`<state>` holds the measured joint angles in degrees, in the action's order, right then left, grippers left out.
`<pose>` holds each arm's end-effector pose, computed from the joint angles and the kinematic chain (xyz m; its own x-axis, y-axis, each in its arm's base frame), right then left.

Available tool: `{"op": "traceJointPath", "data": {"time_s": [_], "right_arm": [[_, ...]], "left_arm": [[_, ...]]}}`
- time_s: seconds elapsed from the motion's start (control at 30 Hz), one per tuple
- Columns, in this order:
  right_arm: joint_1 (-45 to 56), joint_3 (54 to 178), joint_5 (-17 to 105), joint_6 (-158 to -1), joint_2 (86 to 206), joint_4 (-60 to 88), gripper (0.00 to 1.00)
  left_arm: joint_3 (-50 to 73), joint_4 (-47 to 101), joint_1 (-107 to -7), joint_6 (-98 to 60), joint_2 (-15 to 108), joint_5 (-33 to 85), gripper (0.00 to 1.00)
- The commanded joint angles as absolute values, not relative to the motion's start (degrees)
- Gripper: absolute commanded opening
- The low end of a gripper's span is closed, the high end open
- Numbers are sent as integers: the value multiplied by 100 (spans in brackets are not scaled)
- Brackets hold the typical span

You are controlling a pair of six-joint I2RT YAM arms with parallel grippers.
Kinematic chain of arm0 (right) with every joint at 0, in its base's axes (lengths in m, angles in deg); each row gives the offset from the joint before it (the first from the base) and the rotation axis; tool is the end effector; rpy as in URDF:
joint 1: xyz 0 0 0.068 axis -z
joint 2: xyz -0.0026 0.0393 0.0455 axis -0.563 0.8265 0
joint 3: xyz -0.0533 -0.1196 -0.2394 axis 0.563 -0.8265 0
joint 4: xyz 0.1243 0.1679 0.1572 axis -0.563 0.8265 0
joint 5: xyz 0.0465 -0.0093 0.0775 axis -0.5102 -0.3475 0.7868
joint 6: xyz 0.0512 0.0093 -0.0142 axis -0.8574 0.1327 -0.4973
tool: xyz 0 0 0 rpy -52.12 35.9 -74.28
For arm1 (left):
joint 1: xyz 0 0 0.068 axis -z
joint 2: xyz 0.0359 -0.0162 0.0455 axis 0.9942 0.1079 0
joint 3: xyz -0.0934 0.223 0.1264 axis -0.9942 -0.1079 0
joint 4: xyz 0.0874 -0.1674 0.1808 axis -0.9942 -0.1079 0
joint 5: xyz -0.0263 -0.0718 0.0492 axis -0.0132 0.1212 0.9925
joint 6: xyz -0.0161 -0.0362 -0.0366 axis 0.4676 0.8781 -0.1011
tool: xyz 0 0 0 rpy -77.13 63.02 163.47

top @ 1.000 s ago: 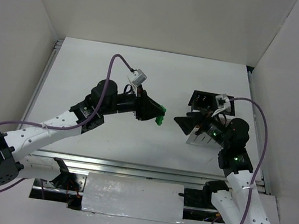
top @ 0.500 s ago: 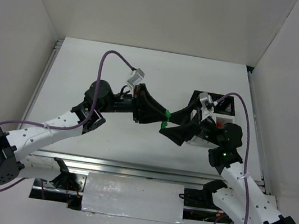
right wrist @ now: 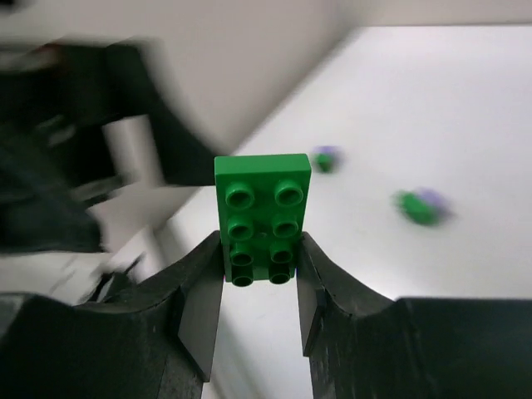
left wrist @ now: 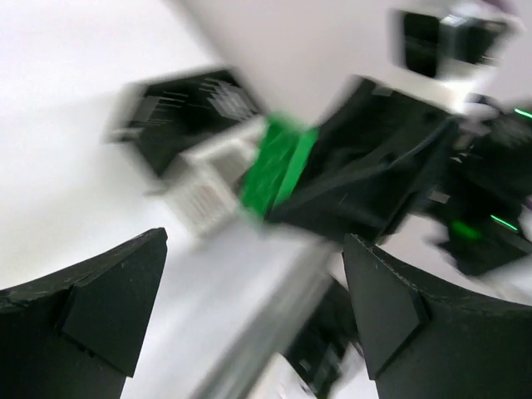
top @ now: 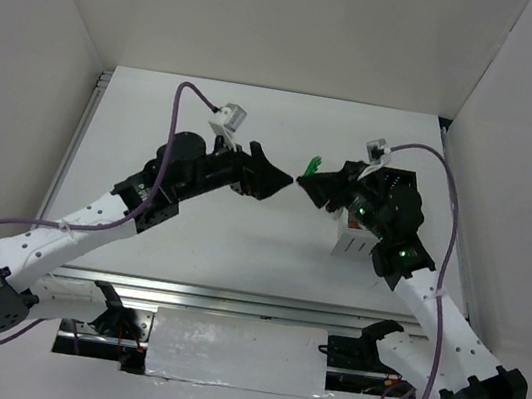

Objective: Sort the legos into containers by color

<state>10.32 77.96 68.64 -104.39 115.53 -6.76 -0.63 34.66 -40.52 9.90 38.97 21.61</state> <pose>0.1818 0.1015 0.3347 -0.3398 0.3389 -0.8773 -0.7634 0.4454 0.4678 0.1977 -0.1966 0.3886 -0.5135 -0.3828 -0.7680 0.6476 0.4142 -0.6395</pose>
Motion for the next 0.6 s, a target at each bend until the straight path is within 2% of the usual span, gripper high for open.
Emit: {"op": "traceJointPath", "data": {"time_s": [0.0,0.07,0.17,0.27,0.43,0.5,0.53,0.57], "right_arm": [[1455,8699,3726,-9858,12075,1703,0],[1658,9216,2523,-9903,12653,2226,0],[1914,9640,1508,-10034,13341,2834,0],[2090,9948,1015,-10184,13834,3098,0],[2169,10211,1057,-10158,14317,3089,4],[2169,10274,1057,-10149,14423,3134,21],[2178,10309,1101,-10140,14493,3125,35],[2178,10327,1110,-10132,14520,3151,55]], "left_arm": [[572,1251,-4109,860,3521,5069,99],[450,1036,-4135,773,3258,5624,100],[204,877,-4162,562,2897,5811,100],[89,535,-4223,527,2677,6179,100],[107,16,-4548,535,2650,6242,100],[89,-81,-4619,518,2651,6119,100],[63,-81,-4671,509,2659,6084,100],[36,-55,-4680,500,2677,6040,99]]}}
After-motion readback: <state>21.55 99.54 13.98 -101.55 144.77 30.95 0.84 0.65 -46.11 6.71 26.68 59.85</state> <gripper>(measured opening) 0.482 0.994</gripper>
